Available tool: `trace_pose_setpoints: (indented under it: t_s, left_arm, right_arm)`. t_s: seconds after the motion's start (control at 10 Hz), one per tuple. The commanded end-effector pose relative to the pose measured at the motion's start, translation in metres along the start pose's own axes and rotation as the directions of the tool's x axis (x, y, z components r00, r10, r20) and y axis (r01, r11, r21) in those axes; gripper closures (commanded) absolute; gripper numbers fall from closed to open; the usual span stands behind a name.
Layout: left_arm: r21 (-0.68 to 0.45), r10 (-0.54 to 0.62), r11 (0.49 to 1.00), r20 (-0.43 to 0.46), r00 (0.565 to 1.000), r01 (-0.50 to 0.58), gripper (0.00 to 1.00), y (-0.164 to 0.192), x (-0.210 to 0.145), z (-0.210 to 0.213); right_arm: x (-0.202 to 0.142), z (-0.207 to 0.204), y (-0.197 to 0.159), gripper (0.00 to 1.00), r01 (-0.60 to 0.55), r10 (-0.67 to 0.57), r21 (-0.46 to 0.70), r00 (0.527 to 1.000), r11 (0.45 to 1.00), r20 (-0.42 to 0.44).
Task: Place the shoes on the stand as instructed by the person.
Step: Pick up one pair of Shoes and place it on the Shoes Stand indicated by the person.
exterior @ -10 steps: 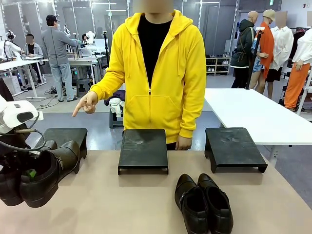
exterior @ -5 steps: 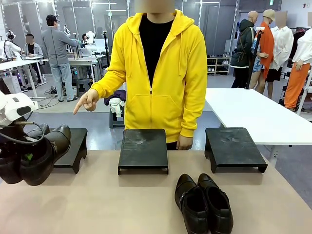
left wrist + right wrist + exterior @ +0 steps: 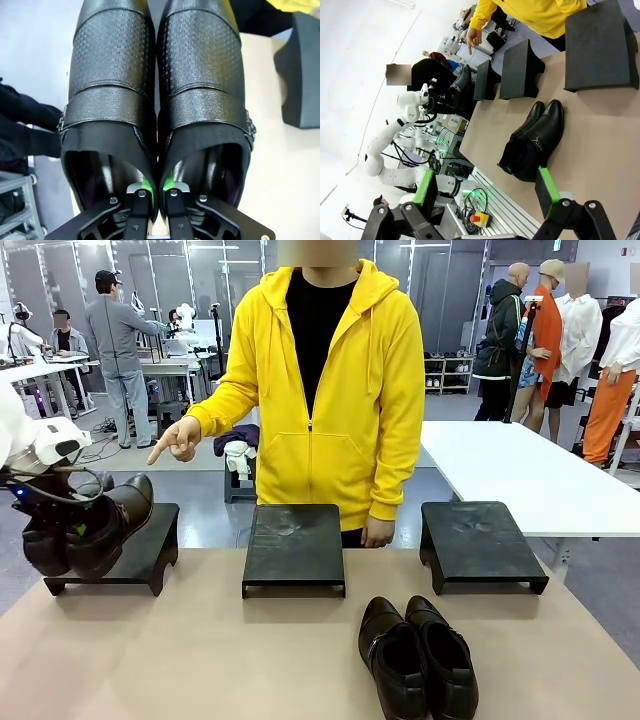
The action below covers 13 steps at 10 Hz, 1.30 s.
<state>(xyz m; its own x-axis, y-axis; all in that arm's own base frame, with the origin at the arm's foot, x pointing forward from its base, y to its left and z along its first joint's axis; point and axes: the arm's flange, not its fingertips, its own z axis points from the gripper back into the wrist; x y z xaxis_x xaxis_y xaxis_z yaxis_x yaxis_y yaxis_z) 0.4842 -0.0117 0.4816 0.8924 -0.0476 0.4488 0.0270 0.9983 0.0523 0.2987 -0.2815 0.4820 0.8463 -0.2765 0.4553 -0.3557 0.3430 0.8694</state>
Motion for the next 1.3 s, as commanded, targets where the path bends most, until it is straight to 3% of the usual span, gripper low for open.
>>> trace_pose_setpoints:
  t_s: [0.0,0.3,1.2]
  left_arm:
    - [0.004,-0.032,0.999,0.061,0.998,0.032,0.93,0.011,0.030,-0.014]
    - [-0.009,-0.032,0.999,0.065,0.997,0.033,0.93,0.020,0.051,-0.051]
    - [-0.069,-0.015,0.997,0.105,0.994,0.022,0.93,0.027,0.044,-0.097]
  right_arm:
    - [0.000,0.001,0.002,0.00,-0.013,0.013,0.010,1.000,1.000,0.005]
    - [0.000,0.001,0.002,0.00,-0.013,0.013,0.010,1.000,1.000,0.005]
    - [0.000,0.001,0.002,0.00,-0.013,0.013,0.010,1.000,1.000,0.005]
